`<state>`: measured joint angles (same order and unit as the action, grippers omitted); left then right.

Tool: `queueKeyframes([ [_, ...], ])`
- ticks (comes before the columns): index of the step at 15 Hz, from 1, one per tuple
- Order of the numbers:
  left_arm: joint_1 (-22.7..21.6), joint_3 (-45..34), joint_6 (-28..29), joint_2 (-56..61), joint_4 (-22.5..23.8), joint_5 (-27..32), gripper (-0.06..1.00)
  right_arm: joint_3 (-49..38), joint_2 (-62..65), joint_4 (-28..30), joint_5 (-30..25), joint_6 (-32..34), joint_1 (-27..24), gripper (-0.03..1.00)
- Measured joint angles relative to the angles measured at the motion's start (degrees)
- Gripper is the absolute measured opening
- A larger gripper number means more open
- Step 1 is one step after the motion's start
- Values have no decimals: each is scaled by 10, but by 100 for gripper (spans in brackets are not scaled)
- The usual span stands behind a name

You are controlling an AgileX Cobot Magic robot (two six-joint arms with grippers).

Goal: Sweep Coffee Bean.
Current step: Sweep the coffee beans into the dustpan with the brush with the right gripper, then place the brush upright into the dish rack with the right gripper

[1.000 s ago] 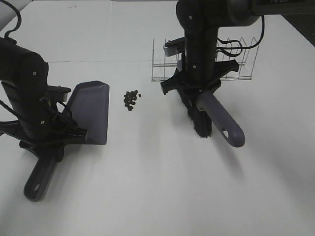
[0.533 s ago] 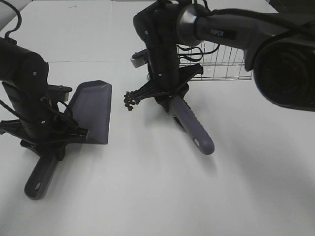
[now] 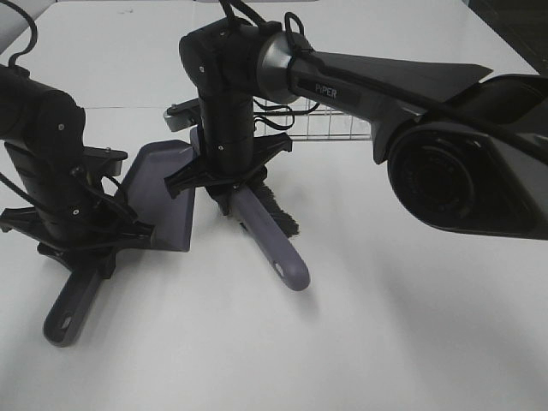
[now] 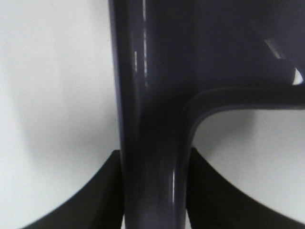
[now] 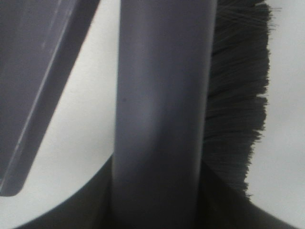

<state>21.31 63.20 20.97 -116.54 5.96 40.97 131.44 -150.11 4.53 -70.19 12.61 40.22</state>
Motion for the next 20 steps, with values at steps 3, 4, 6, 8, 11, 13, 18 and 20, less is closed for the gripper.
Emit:
queueKeyframes([
  [3, 0, 0, -1, -1, 0, -1, 35, 32, -1, -45, -1, -13, 14, 30],
  [4, 0, 0, -1, -1, 0, -1, 35, 48, -1, -61, -2, -15, 18, 30],
  [6, 0, 0, -1, -1, 0, -1, 35, 79, -2, -83, -3, -15, 22, 30],
  [8, 0, 1, -1, -1, -1, 0, 35, 87, -1, -77, -3, -15, 23, 30],
  [11, 0, 1, -1, -1, -2, 0, 35, 87, 14, -45, -4, -14, 23, 30],
  [13, 0, 2, -1, -2, -3, 0, 35, 87, 62, 33, -4, -14, 23, 30],
  [18, 0, 2, -1, -2, -3, 0, 35, 79, 139, 69, -4, -30, -52, 30],
  [20, 0, 2, -1, -2, -3, 0, 35, 37, 183, 69, -4, -30, -107, 30],
])
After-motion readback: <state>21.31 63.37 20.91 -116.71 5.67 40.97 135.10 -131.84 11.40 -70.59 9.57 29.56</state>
